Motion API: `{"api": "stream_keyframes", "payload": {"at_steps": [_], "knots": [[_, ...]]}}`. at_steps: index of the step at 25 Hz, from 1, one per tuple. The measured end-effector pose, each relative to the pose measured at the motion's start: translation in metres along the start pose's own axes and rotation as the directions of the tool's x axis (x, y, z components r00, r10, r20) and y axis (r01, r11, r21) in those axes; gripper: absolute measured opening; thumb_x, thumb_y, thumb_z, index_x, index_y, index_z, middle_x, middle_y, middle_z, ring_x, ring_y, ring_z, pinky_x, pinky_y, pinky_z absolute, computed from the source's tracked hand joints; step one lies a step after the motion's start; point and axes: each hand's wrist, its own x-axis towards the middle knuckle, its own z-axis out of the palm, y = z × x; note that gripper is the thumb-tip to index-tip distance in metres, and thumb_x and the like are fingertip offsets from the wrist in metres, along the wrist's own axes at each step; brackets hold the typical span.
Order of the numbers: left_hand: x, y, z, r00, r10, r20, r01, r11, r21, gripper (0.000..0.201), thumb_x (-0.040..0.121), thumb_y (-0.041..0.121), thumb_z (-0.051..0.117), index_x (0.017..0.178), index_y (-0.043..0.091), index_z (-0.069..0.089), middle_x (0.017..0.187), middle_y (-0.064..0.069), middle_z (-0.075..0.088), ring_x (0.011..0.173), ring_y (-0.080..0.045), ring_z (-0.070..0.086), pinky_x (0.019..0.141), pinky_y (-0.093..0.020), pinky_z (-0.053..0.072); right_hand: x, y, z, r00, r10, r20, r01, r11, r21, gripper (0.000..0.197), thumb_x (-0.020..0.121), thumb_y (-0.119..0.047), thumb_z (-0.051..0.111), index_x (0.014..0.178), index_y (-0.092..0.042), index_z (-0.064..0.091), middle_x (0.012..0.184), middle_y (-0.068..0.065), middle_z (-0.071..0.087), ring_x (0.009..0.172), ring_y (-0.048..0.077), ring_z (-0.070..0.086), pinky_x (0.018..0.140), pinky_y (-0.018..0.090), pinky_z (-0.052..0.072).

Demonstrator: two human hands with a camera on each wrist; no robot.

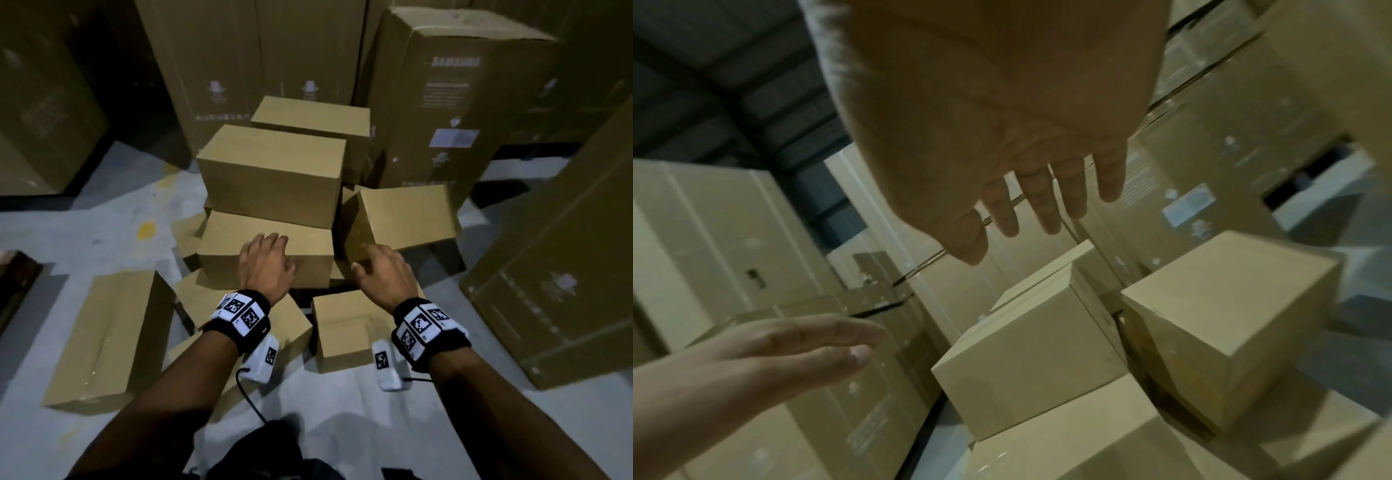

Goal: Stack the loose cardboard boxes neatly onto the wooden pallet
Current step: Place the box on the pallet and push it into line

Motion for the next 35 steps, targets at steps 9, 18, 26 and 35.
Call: {"api": "stream_keyframes", "payload": {"at_steps": [9, 18, 26, 35], "knots": [[0.144, -0.012, 0.051, 0.984, -0.174, 0.038, 0.177, 0.974, -0.139, 0.055, 0.099, 0.041, 0.044, 0.147, 0.015, 0.041, 0.157, -0.006, 0.036, 0.147, -0.027, 0.026, 0.119, -0.043, 0.020, 0.173, 0.008, 0.001, 0.992, -0.109, 0.068, 0.117, 0.987, -0.115, 0.058, 0.100, -0.054, 0.043, 0.152, -0.028, 0.037, 0.160, 0.005, 0.033, 0.145, 0.028, 0.030, 0.117, 0.048, 0.027], [0.357, -0.062, 0.095, 0.778, -0.576, 0.251, 0.595, 0.548, -0.588, 0.071, 0.097, 0.044, 0.053, 0.154, 0.009, 0.027, 0.158, -0.012, 0.031, 0.143, -0.034, 0.032, 0.116, -0.044, 0.029, 0.395, -0.023, 0.016, 0.975, -0.112, 0.194, 0.151, 0.967, -0.204, 0.061, 0.099, -0.057, 0.043, 0.152, -0.026, 0.036, 0.158, 0.007, 0.036, 0.144, 0.030, 0.033, 0.116, 0.047, 0.029], [0.458, -0.093, 0.138, 0.498, -0.768, 0.403, 0.579, -0.052, -0.814, 0.105, 0.084, 0.047, 0.074, 0.158, 0.012, 0.008, 0.163, -0.009, 0.019, 0.145, -0.033, 0.031, 0.116, -0.038, 0.029, 0.553, -0.040, 0.055, 0.939, -0.122, 0.321, 0.194, 0.959, -0.206, 0.064, 0.097, -0.055, 0.047, 0.153, -0.027, 0.032, 0.155, 0.009, 0.041, 0.138, 0.034, 0.041, 0.111, 0.048, 0.038], [0.500, -0.107, 0.182, 0.495, -0.804, 0.329, 0.441, -0.094, -0.893, 0.129, 0.078, 0.043, 0.081, 0.153, 0.030, -0.023, 0.166, -0.002, -0.011, 0.152, -0.025, 0.008, 0.117, -0.035, 0.017, 0.668, -0.068, 0.094, 0.905, -0.158, 0.395, 0.261, 0.939, -0.222, 0.077, 0.093, -0.060, 0.052, 0.157, -0.034, 0.018, 0.159, 0.011, 0.033, 0.140, 0.040, 0.036, 0.112, 0.051, 0.036]]}}
